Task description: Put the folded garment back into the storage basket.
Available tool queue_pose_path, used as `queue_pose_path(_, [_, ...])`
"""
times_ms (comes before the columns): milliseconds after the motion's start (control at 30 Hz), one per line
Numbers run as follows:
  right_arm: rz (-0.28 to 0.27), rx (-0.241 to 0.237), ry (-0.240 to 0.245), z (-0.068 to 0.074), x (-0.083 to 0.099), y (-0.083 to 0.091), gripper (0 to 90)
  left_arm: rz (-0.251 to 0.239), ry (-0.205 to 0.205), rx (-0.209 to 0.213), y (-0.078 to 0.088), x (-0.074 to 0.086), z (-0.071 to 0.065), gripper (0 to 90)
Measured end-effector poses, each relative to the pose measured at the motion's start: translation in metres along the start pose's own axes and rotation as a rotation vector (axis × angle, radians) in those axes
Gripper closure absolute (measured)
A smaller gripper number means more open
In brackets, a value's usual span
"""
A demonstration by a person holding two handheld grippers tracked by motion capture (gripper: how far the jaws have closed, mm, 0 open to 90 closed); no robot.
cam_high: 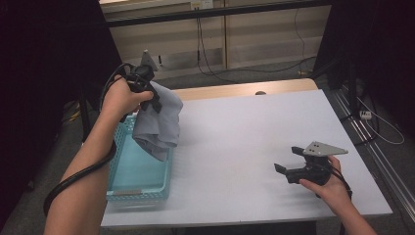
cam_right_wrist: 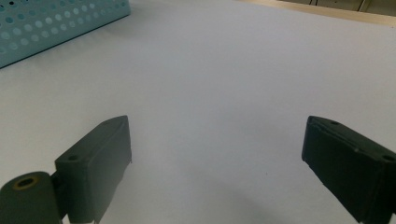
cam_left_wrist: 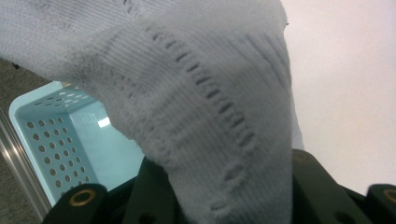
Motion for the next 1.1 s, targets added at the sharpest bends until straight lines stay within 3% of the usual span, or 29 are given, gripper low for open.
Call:
queue_pose_path(567, [0.002,-0.002,0.003,0.0,0.0,0.0,8.3,-0.013,0.039,-0.007,0.004,0.008,0.019,69.4])
queue_pose_path(1100, [-0.001,-0.001,0.002,0.0,0.0,0.0,8.3,-0.016,0.055,-0.019,0.008,0.011,0.027,69.6])
Point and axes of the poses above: each handheld gripper's, and its own axes: y roughly backward along the jaws, x roughly out of its underside, z roughly to its left, the point moved 5 cm from there along -y, roughly forward along the jaws, and after that the axes turned 12 degrees about x, right-handed, at the moved point
